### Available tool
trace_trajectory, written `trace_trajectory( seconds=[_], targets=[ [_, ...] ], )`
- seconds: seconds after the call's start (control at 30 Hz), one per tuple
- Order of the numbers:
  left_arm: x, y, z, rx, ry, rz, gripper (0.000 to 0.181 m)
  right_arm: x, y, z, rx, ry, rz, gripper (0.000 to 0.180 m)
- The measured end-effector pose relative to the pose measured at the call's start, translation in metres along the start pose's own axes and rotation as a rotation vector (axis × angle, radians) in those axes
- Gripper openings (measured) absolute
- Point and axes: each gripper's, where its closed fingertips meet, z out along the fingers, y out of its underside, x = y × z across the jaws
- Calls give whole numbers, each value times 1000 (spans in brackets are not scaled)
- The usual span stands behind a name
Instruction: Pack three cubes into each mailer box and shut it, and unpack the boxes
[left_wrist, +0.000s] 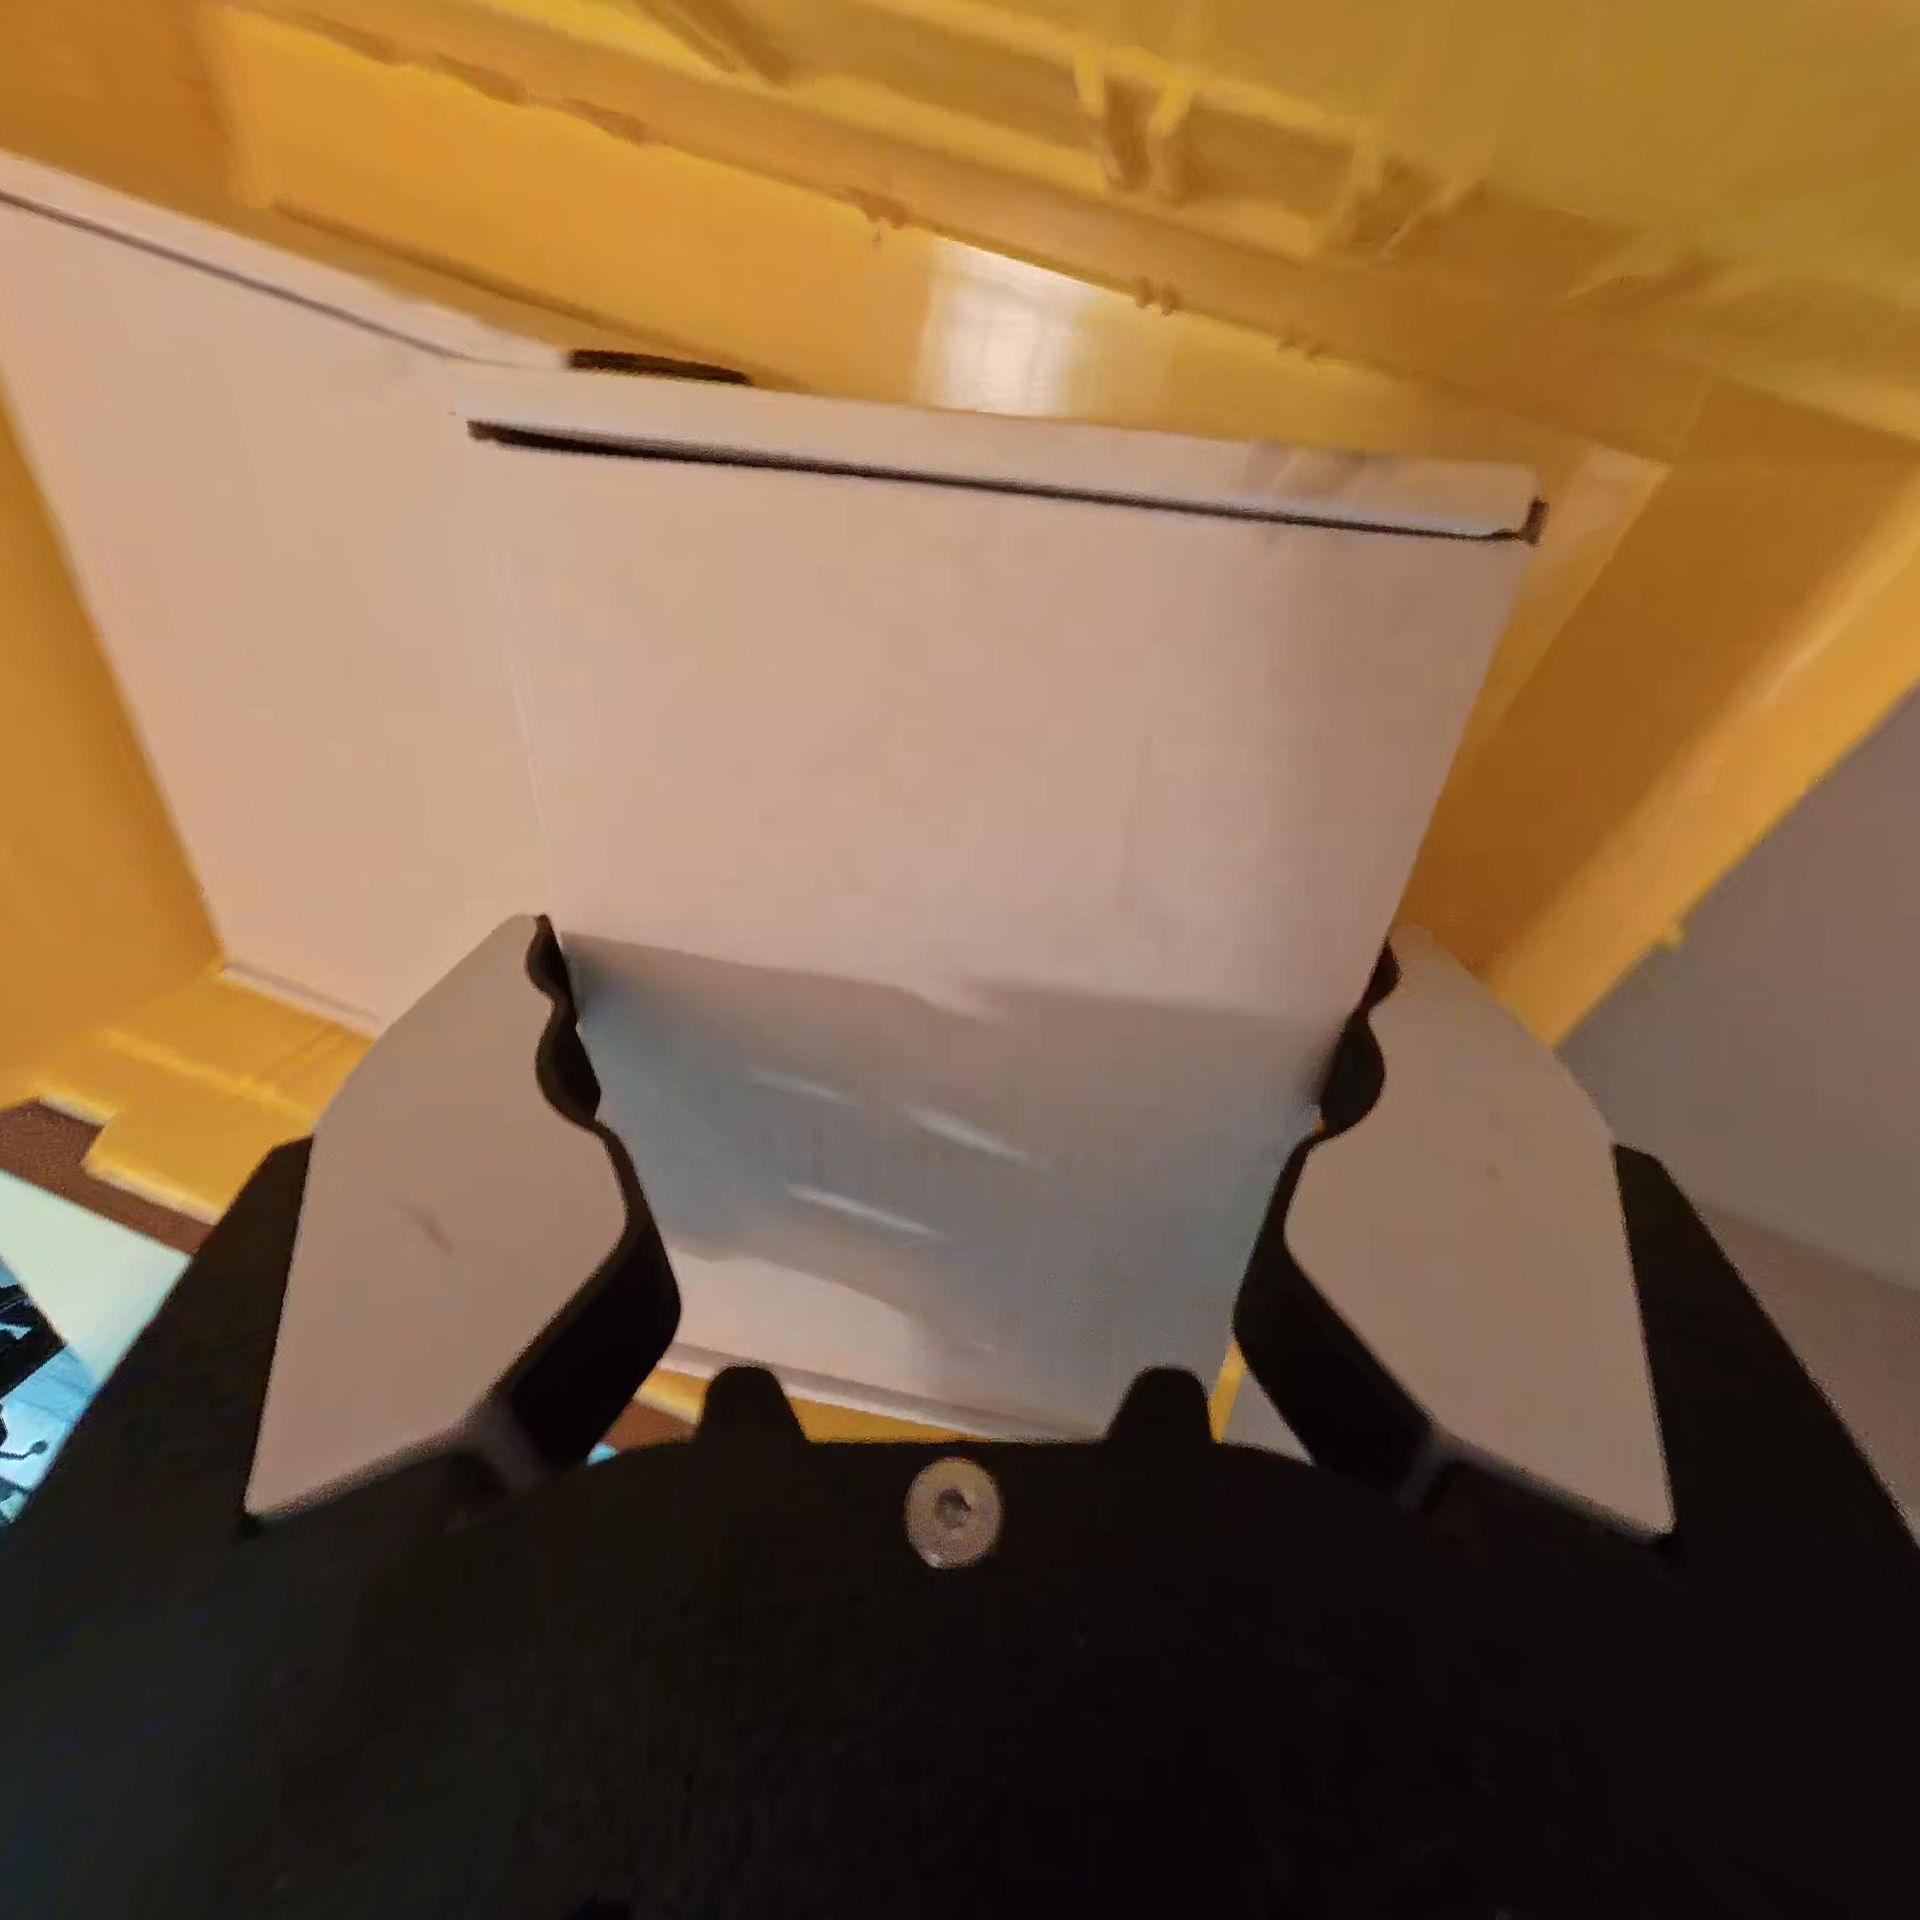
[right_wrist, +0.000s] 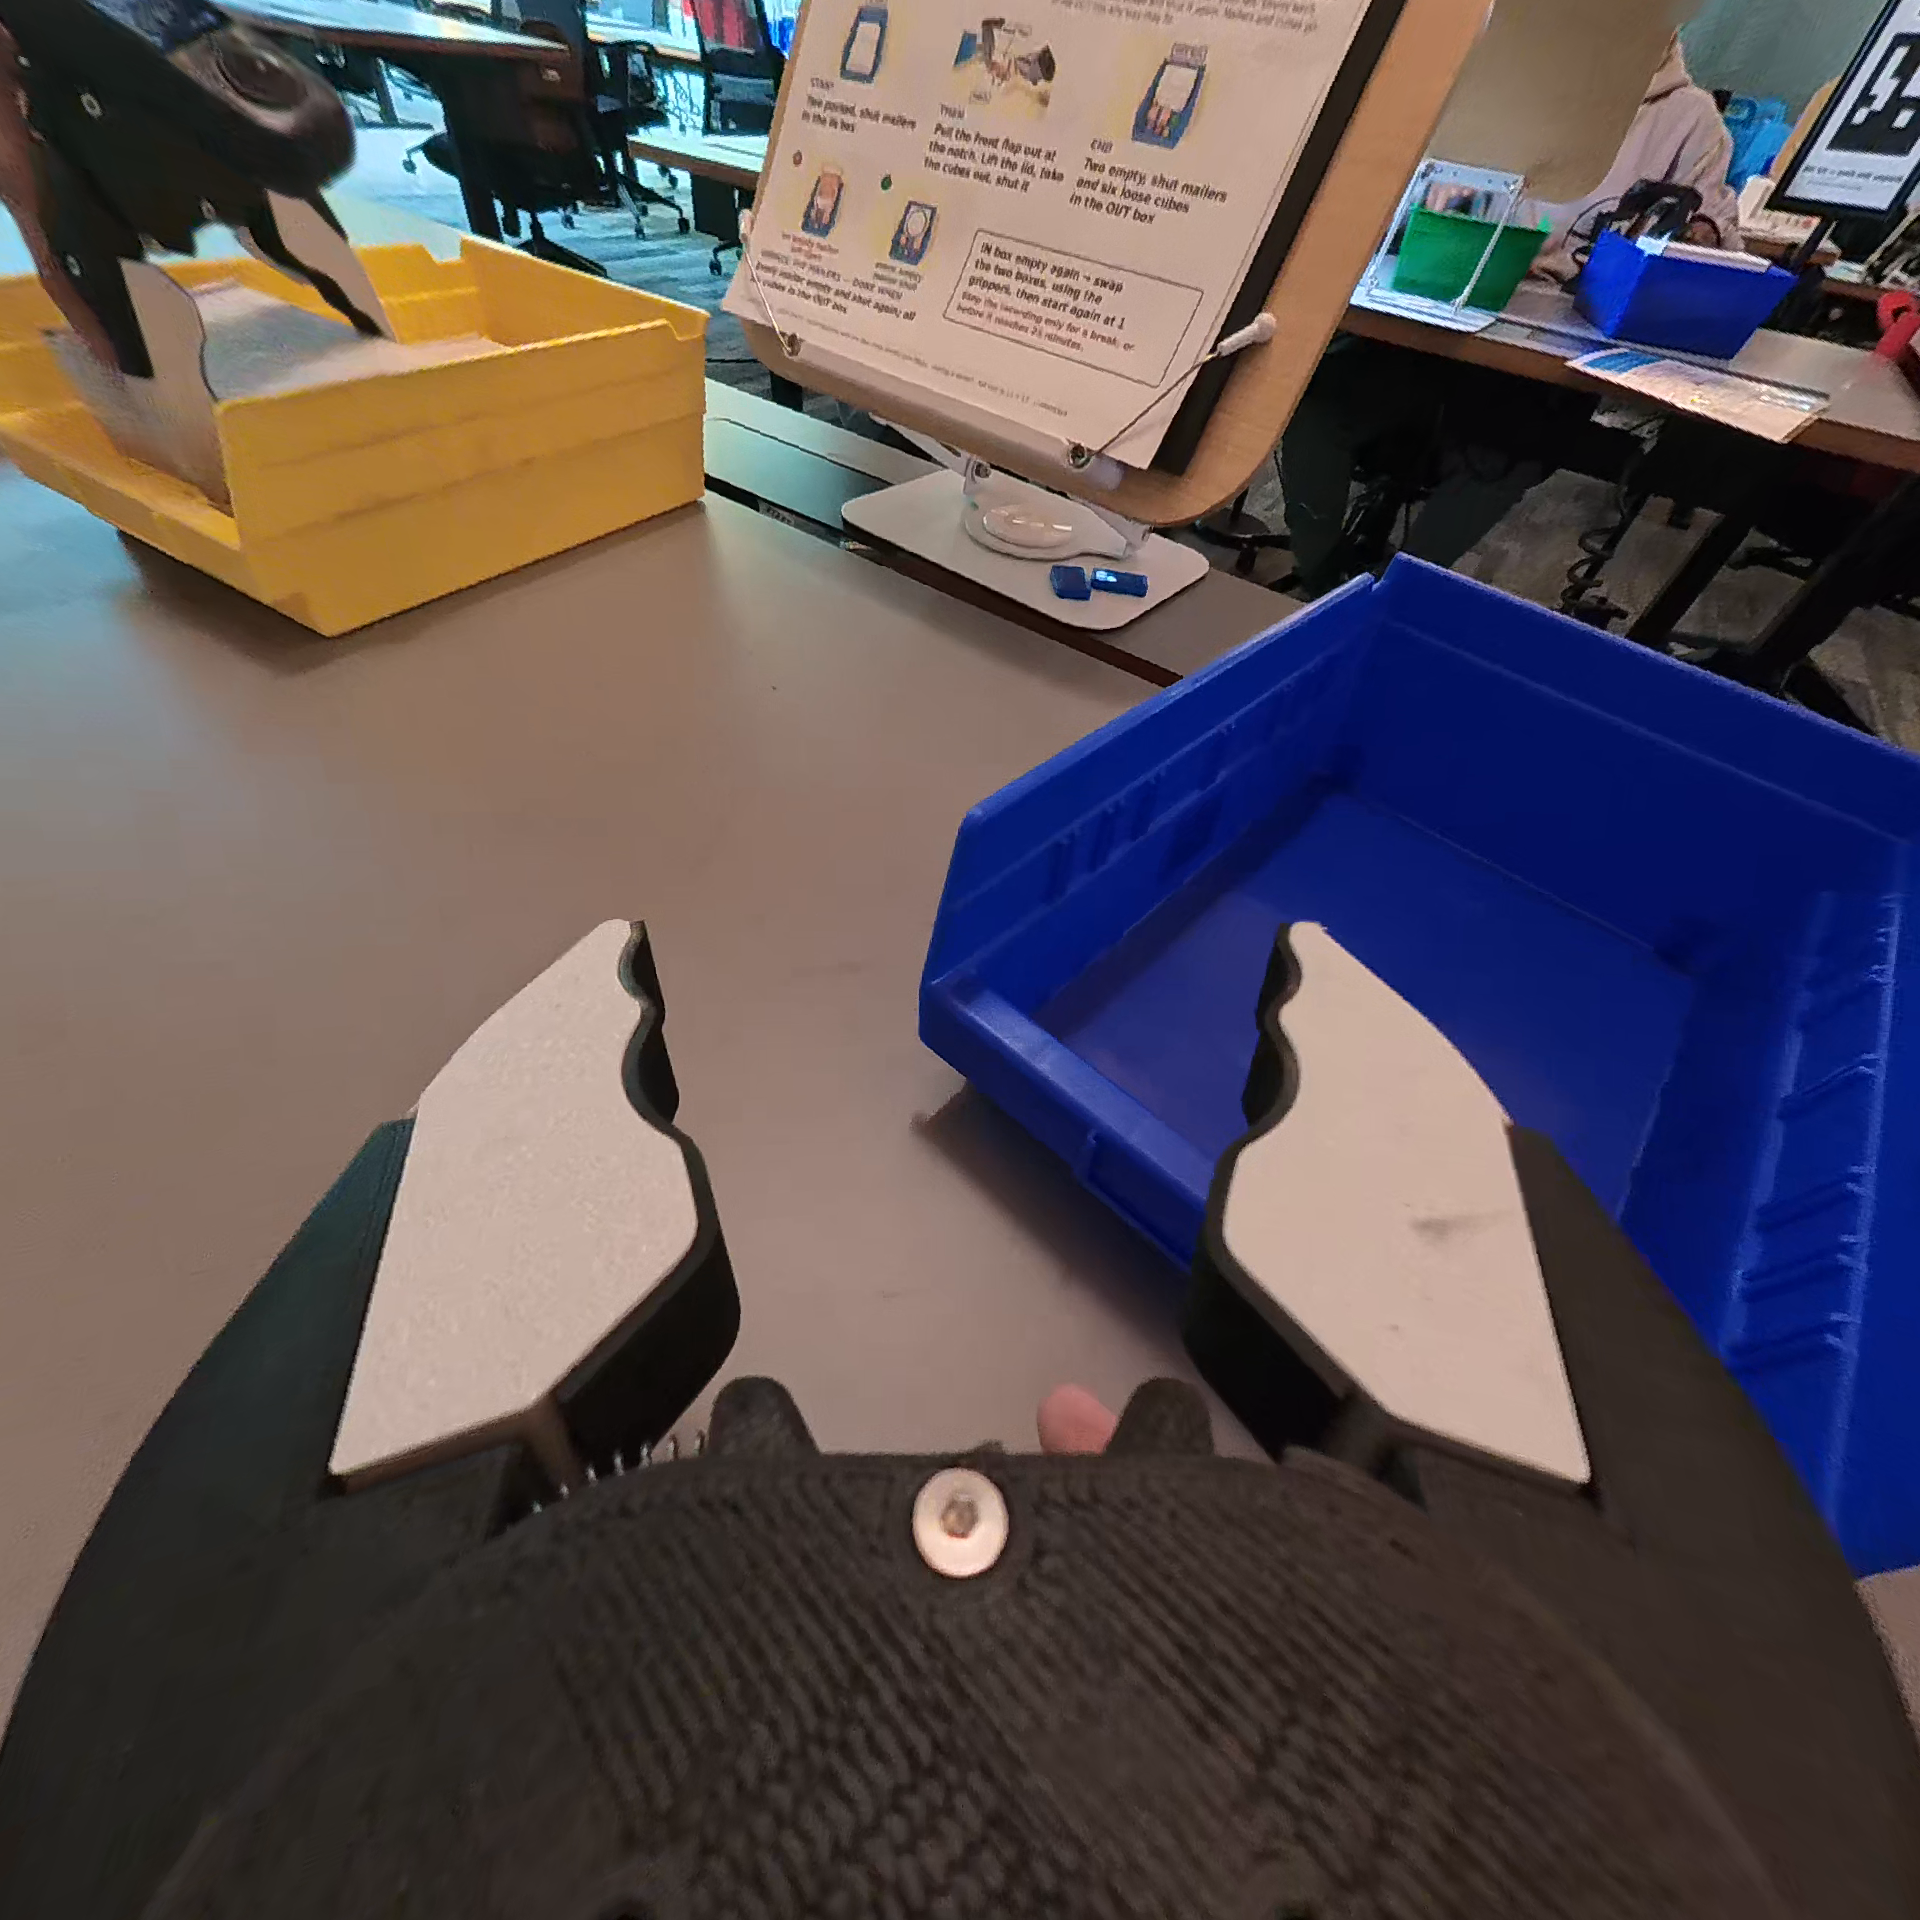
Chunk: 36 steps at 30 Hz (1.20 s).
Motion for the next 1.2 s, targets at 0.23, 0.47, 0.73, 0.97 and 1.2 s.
trace_trajectory(
  seconds=[0.23,0.47,0.73,0.97,1.2],
  targets=[
    [10,-11,-103,93,-68,2,136,-8,-11,-2,22,-11,-25,105],
    [133,-85,-136,169,32,251,135,-43,-22,5,15,-95,-145,101],
    [260,-172,-89,243,104,376,135,-98,-12,-8,-70,-279,-523,102],
    [311,-212,-65,297,92,304,135,-132,2,-31,-100,-451,-553,91],
    [321,-232,-47,455,125,203,136,-145,34,-9,-198,-536,-527,63]
  ],
)
